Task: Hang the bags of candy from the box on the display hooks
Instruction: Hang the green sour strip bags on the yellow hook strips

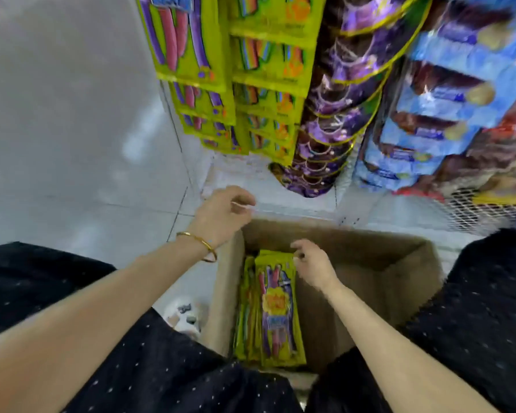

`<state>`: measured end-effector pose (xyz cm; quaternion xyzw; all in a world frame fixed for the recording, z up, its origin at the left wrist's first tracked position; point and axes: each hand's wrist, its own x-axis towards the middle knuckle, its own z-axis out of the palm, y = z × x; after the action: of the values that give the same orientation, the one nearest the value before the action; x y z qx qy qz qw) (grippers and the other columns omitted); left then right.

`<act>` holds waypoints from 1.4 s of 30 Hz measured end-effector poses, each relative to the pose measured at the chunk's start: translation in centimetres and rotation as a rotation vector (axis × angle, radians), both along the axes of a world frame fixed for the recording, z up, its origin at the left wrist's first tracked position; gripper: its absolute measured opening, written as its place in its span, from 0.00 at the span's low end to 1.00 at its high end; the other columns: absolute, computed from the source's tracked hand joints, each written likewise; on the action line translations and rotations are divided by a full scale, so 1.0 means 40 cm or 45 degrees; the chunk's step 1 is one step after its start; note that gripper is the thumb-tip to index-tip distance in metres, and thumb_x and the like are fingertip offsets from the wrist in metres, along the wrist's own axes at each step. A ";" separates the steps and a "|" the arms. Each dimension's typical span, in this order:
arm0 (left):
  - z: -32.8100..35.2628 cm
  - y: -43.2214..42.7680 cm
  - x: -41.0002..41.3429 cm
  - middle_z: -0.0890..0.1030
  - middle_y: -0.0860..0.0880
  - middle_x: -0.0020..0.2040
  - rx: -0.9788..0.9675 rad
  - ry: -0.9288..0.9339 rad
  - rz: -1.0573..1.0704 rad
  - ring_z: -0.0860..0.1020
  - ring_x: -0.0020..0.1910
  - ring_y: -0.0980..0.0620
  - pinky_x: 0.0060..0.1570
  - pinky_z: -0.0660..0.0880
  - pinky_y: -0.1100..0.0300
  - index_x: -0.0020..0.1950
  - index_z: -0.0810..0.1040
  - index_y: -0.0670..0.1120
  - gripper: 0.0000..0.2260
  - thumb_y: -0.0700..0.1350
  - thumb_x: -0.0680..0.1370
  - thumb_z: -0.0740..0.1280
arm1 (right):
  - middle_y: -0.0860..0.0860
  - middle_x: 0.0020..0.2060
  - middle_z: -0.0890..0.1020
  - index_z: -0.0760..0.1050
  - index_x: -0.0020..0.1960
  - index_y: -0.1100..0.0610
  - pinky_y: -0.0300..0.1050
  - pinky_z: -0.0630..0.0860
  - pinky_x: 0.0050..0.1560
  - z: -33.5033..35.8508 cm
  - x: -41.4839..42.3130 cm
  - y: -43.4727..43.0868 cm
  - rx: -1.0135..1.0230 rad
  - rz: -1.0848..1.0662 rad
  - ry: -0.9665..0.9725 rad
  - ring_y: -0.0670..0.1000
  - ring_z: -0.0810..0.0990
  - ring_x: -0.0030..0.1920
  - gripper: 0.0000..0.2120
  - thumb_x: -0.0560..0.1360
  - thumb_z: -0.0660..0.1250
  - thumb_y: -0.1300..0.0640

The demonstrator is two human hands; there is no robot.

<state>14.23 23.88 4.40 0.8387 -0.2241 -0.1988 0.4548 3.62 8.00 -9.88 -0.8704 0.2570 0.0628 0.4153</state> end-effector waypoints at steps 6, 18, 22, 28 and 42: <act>-0.045 0.004 0.030 0.77 0.54 0.44 0.109 0.159 0.019 0.77 0.43 0.52 0.46 0.76 0.54 0.40 0.74 0.53 0.12 0.36 0.75 0.66 | 0.58 0.60 0.75 0.65 0.67 0.64 0.43 0.68 0.57 -0.176 -0.064 0.049 0.307 -0.217 0.395 0.57 0.73 0.62 0.22 0.75 0.67 0.60; -0.050 -0.018 0.049 0.77 0.55 0.47 0.064 0.230 0.048 0.77 0.39 0.58 0.39 0.75 0.68 0.45 0.76 0.50 0.06 0.38 0.76 0.66 | 0.54 0.52 0.77 0.73 0.60 0.63 0.43 0.70 0.52 -0.265 -0.031 0.076 0.400 -0.306 0.473 0.52 0.74 0.52 0.15 0.76 0.67 0.58; -0.052 -0.020 0.049 0.78 0.52 0.50 0.115 0.202 0.035 0.78 0.43 0.55 0.44 0.76 0.65 0.48 0.76 0.48 0.05 0.39 0.76 0.66 | 0.53 0.41 0.77 0.72 0.44 0.60 0.40 0.72 0.41 -0.201 -0.033 0.057 0.640 -0.276 0.282 0.53 0.75 0.46 0.06 0.76 0.66 0.58; -0.063 -0.029 0.054 0.70 0.43 0.64 0.211 0.169 0.110 0.74 0.59 0.46 0.57 0.72 0.55 0.64 0.69 0.43 0.22 0.41 0.73 0.70 | 0.55 0.47 0.81 0.72 0.49 0.60 0.56 0.74 0.56 -0.011 -0.001 -0.021 1.051 -0.210 0.035 0.54 0.80 0.48 0.03 0.77 0.63 0.60; 0.328 0.048 0.039 0.82 0.36 0.46 -0.413 0.014 0.127 0.81 0.44 0.38 0.48 0.78 0.40 0.42 0.80 0.47 0.01 0.43 0.73 0.71 | 0.38 0.42 0.75 0.69 0.45 0.43 0.33 0.69 0.47 0.629 0.096 0.100 0.014 0.112 -1.151 0.40 0.74 0.44 0.15 0.70 0.69 0.61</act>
<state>15.81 25.80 17.52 0.7632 -0.2089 -0.1419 0.5948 7.45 11.99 15.27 -0.8183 0.0124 -0.3044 0.4873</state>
